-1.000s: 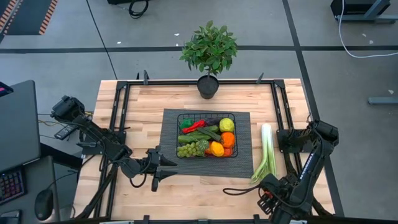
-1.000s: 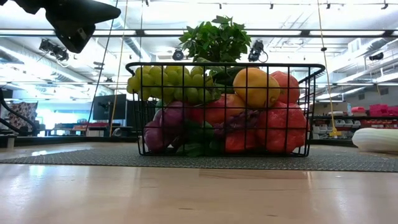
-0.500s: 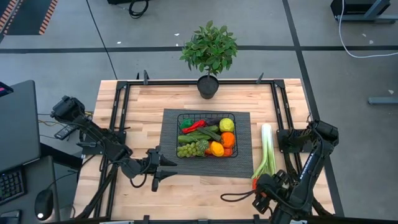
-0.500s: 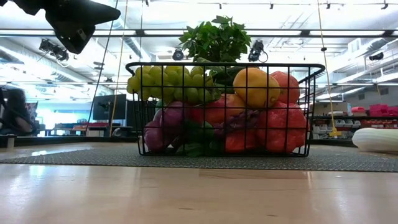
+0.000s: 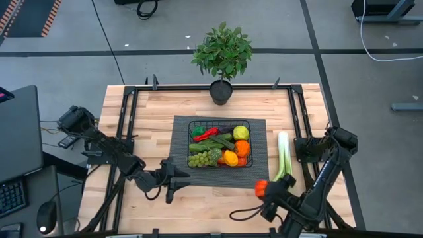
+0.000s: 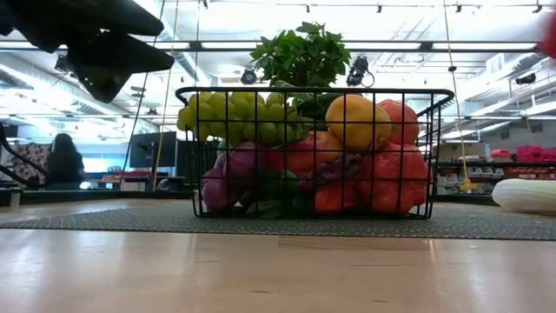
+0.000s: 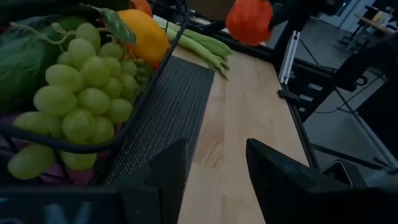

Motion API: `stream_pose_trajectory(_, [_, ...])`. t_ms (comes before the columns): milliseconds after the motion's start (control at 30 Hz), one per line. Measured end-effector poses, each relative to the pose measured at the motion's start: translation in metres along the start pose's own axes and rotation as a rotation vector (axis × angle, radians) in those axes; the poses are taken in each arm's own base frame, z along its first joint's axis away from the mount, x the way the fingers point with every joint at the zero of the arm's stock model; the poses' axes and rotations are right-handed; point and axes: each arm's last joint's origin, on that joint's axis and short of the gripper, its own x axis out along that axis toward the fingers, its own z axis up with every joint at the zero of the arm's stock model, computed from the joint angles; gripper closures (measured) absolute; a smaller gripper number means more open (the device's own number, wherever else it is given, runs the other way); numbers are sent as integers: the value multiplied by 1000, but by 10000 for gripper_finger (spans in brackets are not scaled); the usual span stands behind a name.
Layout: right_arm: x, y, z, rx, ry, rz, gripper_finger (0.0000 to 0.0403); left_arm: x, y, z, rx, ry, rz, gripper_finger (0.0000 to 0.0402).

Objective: Build produce basket
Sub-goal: Put the pumpkin into the wire basket

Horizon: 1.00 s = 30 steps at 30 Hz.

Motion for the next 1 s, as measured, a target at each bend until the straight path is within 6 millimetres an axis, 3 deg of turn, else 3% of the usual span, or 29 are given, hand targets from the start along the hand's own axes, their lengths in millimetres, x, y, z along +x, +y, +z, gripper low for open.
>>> stream_pose_trajectory(233, [3, 8, 16, -63, -349, 53, 110, -2, -2, -2, 4, 5, -12, 230])
stream_pose_trajectory(467, [9, 9, 34, -125, -570, -1, 110, -7, -8, -6, -29, 20, -40, 230])
stream_pose_trajectory(767, [36, 5, 76, -169, -650, -164, 110, -25, -22, -19, -19, -48, 13, 230])
stream_pose_trajectory(1000, [65, 2, 117, -155, -618, -258, 110, -21, -15, -14, 50, -151, 175, 230])
